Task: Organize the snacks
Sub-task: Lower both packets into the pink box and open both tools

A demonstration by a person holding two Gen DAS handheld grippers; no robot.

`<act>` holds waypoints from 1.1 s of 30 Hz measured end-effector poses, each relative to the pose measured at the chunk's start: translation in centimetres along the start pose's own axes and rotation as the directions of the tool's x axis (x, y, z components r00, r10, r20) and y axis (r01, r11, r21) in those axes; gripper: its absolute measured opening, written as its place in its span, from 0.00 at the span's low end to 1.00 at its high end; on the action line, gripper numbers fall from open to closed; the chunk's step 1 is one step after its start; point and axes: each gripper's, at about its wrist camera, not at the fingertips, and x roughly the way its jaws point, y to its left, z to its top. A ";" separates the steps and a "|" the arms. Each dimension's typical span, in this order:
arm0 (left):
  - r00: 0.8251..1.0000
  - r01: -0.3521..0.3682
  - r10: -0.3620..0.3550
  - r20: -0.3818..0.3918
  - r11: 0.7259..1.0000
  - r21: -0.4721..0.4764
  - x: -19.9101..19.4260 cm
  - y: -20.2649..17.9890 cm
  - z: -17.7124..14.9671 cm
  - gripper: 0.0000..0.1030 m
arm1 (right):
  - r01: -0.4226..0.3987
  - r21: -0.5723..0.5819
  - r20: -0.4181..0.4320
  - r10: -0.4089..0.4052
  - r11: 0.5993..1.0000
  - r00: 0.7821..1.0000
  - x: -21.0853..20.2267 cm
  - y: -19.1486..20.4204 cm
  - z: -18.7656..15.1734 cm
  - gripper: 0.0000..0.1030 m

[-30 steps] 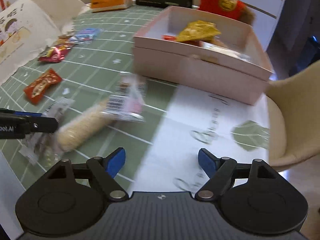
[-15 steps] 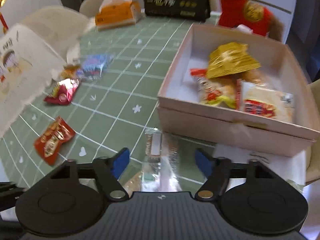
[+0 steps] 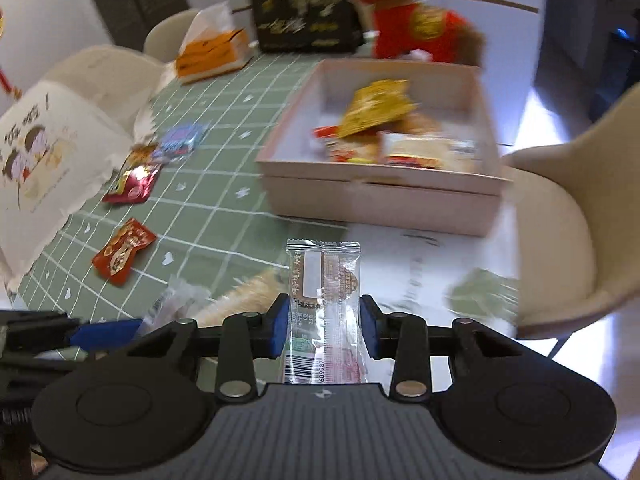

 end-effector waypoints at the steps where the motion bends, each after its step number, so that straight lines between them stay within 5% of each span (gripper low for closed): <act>1: 1.000 0.007 -0.007 0.018 1.000 0.004 -0.1 -0.5 0.8 0.39 | 0.013 0.003 0.011 -0.013 1.000 1.000 -0.5 -0.4 -0.2 0.35; 6: 0.992 0.041 -0.045 0.119 0.998 0.037 0.2 -2.7 7.5 0.40 | 0.030 0.053 0.056 -0.033 0.998 0.998 -2.6 -2.8 -0.9 0.36; 10: 0.983 0.052 -0.065 0.174 0.996 0.079 4.2 -4.2 13.4 0.40 | 0.040 0.106 0.072 -0.048 0.994 0.996 -3.1 -3.8 -1.4 0.36; 15: 0.992 0.094 -0.098 0.077 0.994 0.055 11.9 -3.6 16.8 0.42 | 0.052 0.142 0.089 -0.065 0.988 0.994 -3.8 -4.3 -2.2 0.36; 19: 0.987 0.052 -0.054 0.154 0.999 0.012 12.3 -1.9 15.7 0.42 | 0.049 0.162 0.070 -0.061 0.985 0.996 -3.7 -4.7 -2.9 0.36; 23: 0.983 0.108 -0.092 0.161 0.990 -0.093 9.1 0.6 13.6 0.42 | 0.047 0.146 0.078 -0.059 0.988 0.995 -3.5 -5.0 -1.1 0.36; 29: 0.987 0.099 -0.073 0.142 0.979 -0.181 2.9 4.4 6.7 0.42 | 0.080 0.033 0.222 -0.086 0.996 0.971 -3.2 -3.9 9.1 0.37; 33: 0.994 0.053 -0.033 0.101 0.977 -0.204 1.1 6.5 2.5 0.42 | 0.098 0.060 0.224 -0.109 0.993 0.968 0.4 -3.8 16.0 0.55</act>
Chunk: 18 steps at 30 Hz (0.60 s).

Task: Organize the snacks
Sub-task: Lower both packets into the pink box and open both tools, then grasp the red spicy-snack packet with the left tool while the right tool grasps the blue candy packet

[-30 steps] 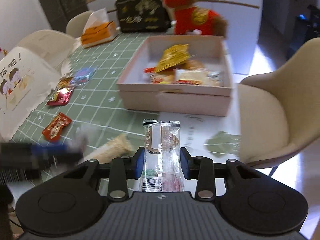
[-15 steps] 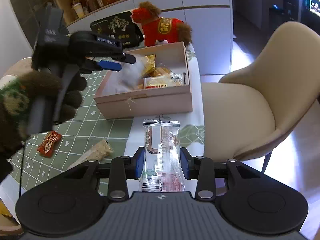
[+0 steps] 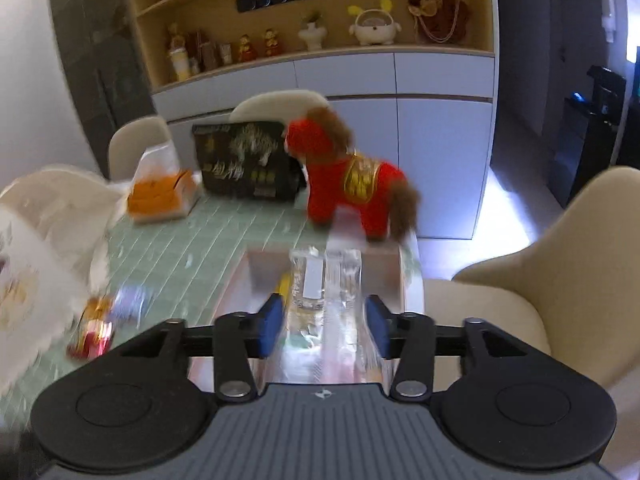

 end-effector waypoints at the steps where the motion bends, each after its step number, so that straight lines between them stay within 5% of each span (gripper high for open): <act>1: 1.000 -0.028 0.029 -0.007 1.000 0.014 -0.4 0.6 -0.4 0.42 | 0.002 0.006 -0.010 -0.002 1.000 1.000 0.7 0.3 0.4 0.55; 5: 0.991 -0.130 0.131 0.014 0.991 -0.021 -2.6 4.0 -0.6 0.42 | -0.107 -0.015 -0.070 0.106 0.994 0.992 2.1 3.9 -1.1 0.58; 9: 0.975 -0.212 0.218 0.045 0.970 -0.116 -3.9 8.1 0.7 0.42 | -0.224 -0.043 -0.174 0.213 0.974 0.961 4.2 9.7 -3.3 0.59; 11: 0.967 -0.242 0.251 0.048 0.960 -0.142 -4.5 9.8 1.6 0.42 | -0.275 -0.036 -0.215 0.262 0.961 0.941 5.5 12.8 -3.8 0.69; 16: 0.968 -0.234 0.245 0.063 0.962 -0.143 -5.7 14.5 3.8 0.42 | -0.331 0.030 -0.359 0.319 0.943 0.877 10.5 21.4 -5.0 0.73; 18: 0.964 -0.240 0.254 0.079 0.959 -0.153 -6.2 16.3 4.5 0.42 | -0.329 0.024 -0.378 0.313 0.944 0.871 12.2 24.6 -5.8 0.72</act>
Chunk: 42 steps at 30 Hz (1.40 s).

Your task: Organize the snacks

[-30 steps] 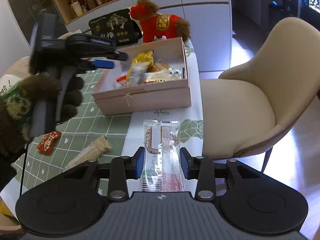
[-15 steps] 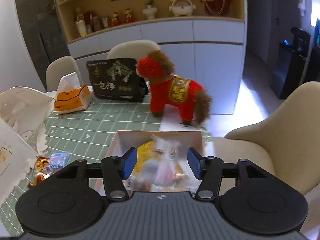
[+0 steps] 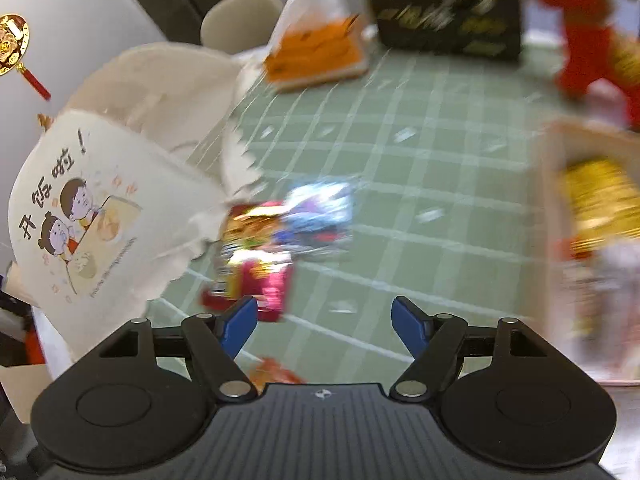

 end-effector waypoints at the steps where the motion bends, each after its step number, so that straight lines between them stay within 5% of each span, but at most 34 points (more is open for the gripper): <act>1: 1.000 -0.002 0.002 0.009 1.000 -0.012 0.0 1.1 0.5 0.42 | 0.027 -0.019 0.001 -0.027 0.999 1.000 1.3 1.3 0.3 0.73; 6: 0.998 0.060 -0.059 0.015 0.998 -0.006 -0.1 4.4 1.1 0.42 | 0.217 -0.019 0.114 -0.213 0.976 0.970 5.8 2.9 3.3 0.73; 9: 0.993 0.117 -0.117 0.012 0.993 0.007 0.3 5.3 1.3 0.42 | 0.213 0.040 0.061 -0.215 0.976 0.975 9.0 1.7 5.1 0.73; 11: 0.992 0.126 -0.126 0.018 0.992 -0.011 0.6 5.6 1.9 0.42 | 0.199 -0.012 0.090 -0.197 0.980 0.976 9.7 2.0 5.6 0.83; 13: 0.990 0.141 -0.140 0.029 0.989 -0.034 1.1 5.7 3.0 0.42 | 0.255 -0.093 0.068 -0.250 0.962 0.966 10.3 2.6 5.6 0.82; 17: 0.988 0.146 -0.145 0.052 0.989 -0.023 3.0 5.0 5.5 0.42 | 0.270 -0.198 0.049 -0.265 0.942 0.963 8.6 2.6 3.5 0.59; 26: 0.998 0.065 -0.066 0.010 0.993 0.094 10.2 1.1 9.3 0.42 | 0.193 -0.231 -0.038 -0.207 0.954 0.978 -0.4 -0.5 -6.2 0.57; 30: 0.996 0.089 -0.080 -0.047 0.971 0.221 11.6 -2.0 7.8 0.44 | 0.222 -0.223 -0.029 -0.234 0.949 0.972 -3.7 -2.6 -10.4 0.57; 35: 0.982 0.180 -0.141 -0.122 0.893 0.414 10.3 -7.2 3.4 0.47 | 0.210 -0.168 -0.039 -0.219 0.963 0.975 -6.4 -5.0 -13.6 0.57; 38: 0.968 0.234 -0.167 -0.186 0.869 0.436 9.6 -9.6 1.0 0.47 | 0.221 -0.146 -0.006 -0.224 0.964 0.975 -8.0 -6.1 -14.7 0.57; 42: 0.944 0.290 -0.195 -0.268 0.877 0.384 8.5 -11.4 -1.9 0.45 | 0.260 -0.124 0.070 -0.253 0.958 0.965 -10.9 -7.8 -15.4 0.57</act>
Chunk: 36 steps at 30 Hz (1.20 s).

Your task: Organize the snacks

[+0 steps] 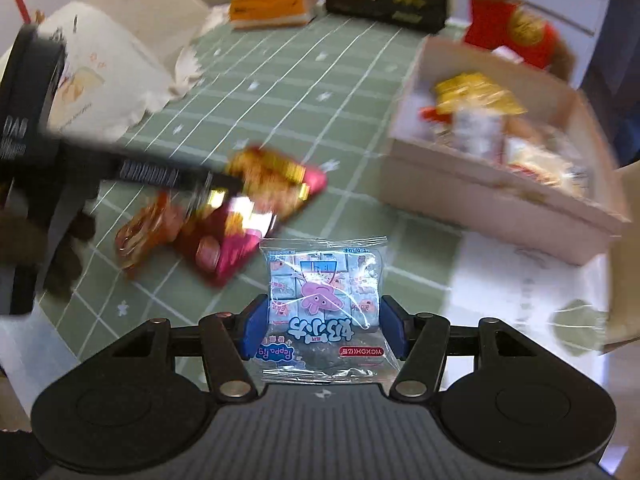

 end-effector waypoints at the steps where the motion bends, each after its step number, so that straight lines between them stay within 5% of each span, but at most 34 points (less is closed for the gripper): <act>1: 1.000 0.015 -0.015 -0.013 1.000 -0.015 -0.1 -0.6 -0.5 0.44 | 0.011 0.015 0.009 -0.011 1.000 1.000 -0.4 -0.8 -0.2 0.57; 6: 0.995 0.076 -0.078 -0.059 0.996 -0.045 -0.8 -2.9 -2.5 0.44 | 0.091 0.083 0.011 -0.092 0.992 0.996 -1.0 -4.3 -2.1 0.57; 9: 0.993 0.113 -0.116 -0.019 0.987 -0.115 -2.3 -2.8 -3.3 0.43 | 0.082 0.113 -0.007 -0.082 0.990 0.997 -0.9 -5.6 -3.2 0.60; 13: 0.995 -0.044 0.067 0.080 0.964 -0.262 -6.1 0.0 -4.2 0.43 | 0.053 0.109 0.014 -0.055 0.993 0.998 -1.2 -5.9 -3.7 0.65; 17: 0.963 -0.204 0.263 0.064 0.862 -0.465 -9.2 3.3 -6.0 0.43 | 0.013 0.092 0.035 -0.016 0.996 0.999 -0.7 -4.6 -3.5 0.69; 20: 0.974 -0.157 0.223 0.039 0.787 -0.597 -9.0 4.5 -7.4 0.43 | 0.015 0.055 0.050 -0.018 0.998 0.999 -0.7 -3.1 -3.0 0.73; 22: 0.980 -0.146 0.199 0.014 0.763 -0.630 -7.8 4.2 -7.5 0.43 | 0.004 0.038 0.059 -0.006 0.999 0.998 -0.9 -2.4 -2.8 0.73; 25: 0.983 -0.140 0.185 0.016 0.796 -0.589 -6.3 2.8 -6.7 0.44 | 0.013 0.019 0.079 -0.014 1.000 0.997 -2.0 -2.3 -3.1 0.73; 28: 0.986 -0.142 0.168 0.019 0.884 -0.446 -4.3 0.5 -5.2 0.45 | 0.050 -0.001 0.082 -0.050 0.999 0.995 -2.7 -2.6 -3.8 0.73; 30: 0.985 -0.143 0.169 0.036 0.915 -0.378 -3.8 -0.4 -4.8 0.45 | 0.060 -0.029 0.086 -0.057 0.998 0.995 -3.1 -2.7 -4.1 0.73; 36: 0.979 -0.116 0.179 0.096 0.880 -0.460 -6.9 0.5 -6.4 0.44 | -0.015 -0.142 0.113 0.032 0.990 0.993 -2.8 -0.3 -2.4 0.73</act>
